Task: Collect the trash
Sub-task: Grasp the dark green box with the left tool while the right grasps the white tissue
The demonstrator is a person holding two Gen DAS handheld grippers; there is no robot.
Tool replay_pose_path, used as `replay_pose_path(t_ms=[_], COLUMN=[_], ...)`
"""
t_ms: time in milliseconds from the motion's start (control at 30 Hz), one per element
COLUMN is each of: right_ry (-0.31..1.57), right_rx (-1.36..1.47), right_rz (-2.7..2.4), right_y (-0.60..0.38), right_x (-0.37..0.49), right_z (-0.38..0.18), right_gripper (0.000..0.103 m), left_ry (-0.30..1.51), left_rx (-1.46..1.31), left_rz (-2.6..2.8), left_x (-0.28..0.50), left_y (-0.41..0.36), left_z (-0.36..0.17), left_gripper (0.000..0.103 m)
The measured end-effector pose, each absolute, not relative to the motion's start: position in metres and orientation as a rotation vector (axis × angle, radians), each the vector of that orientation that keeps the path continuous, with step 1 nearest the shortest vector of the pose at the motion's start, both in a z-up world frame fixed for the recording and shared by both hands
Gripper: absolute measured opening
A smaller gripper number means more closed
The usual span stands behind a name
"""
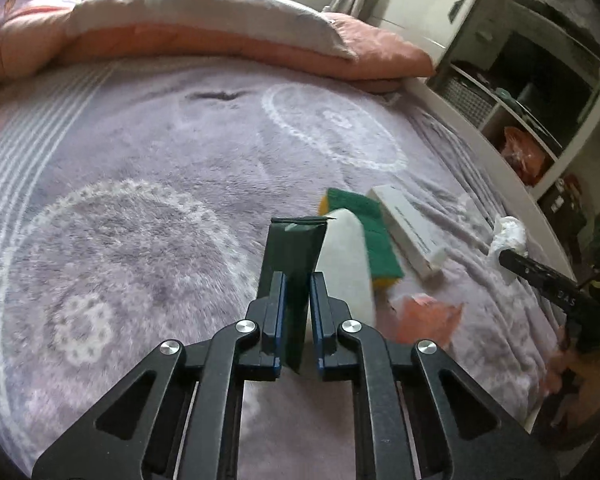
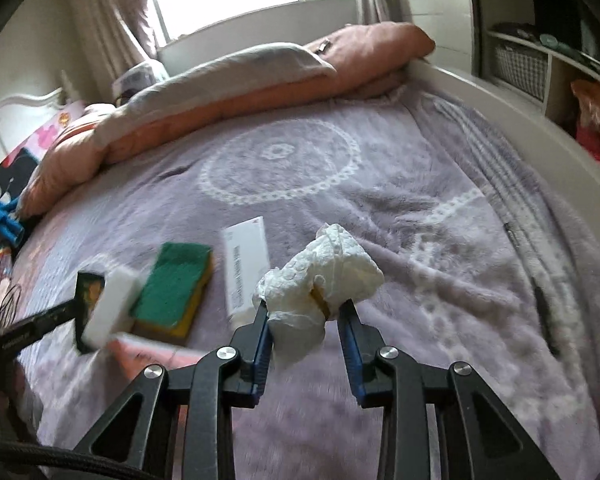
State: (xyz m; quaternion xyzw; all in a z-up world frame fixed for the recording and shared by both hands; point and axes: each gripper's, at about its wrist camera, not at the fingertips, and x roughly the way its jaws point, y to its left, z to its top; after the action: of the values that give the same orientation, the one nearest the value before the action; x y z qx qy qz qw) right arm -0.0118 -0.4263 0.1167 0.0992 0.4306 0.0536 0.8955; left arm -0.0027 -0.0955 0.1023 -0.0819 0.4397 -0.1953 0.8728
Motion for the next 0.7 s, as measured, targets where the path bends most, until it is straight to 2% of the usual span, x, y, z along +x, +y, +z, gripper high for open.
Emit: replay_pose_path(t_ms=[367,500,567,633,700], right_ry=[0.885,0.893,0.901,0.908,0.912], right_rx=[0.149,0.148,0.148,0.144,0.142], right_rz=[0.198,0.216,0.224,0.233,0.235], right_y=[-0.402,-0.397,-0.394,-0.392,-0.391], right_x=[-0.075,-0.081,-0.083,-0.083,-0.083], right_z=[0.14,0.139,0.136,0.134,0.132], right_gripper=[0.03,0.031,0.03,0.03,0.03], left_ry=[0.951,0.979,1.004,1.027,1.038], left_rx=[-0.236,-0.333,-0.371,-0.42,-0.513], left_rz=[-0.345,-0.345,-0.339,-0.347,-0.376], left_x=[-0.011,-0.002,0.004,0.009,0.014], left_y=[-0.075,-0.066,-0.066,-0.067,-0.067], left_z=[0.097,0.09,0.082,0.074,0.064], left_gripper=[0.007,0.01,0.018,0.044,0.057])
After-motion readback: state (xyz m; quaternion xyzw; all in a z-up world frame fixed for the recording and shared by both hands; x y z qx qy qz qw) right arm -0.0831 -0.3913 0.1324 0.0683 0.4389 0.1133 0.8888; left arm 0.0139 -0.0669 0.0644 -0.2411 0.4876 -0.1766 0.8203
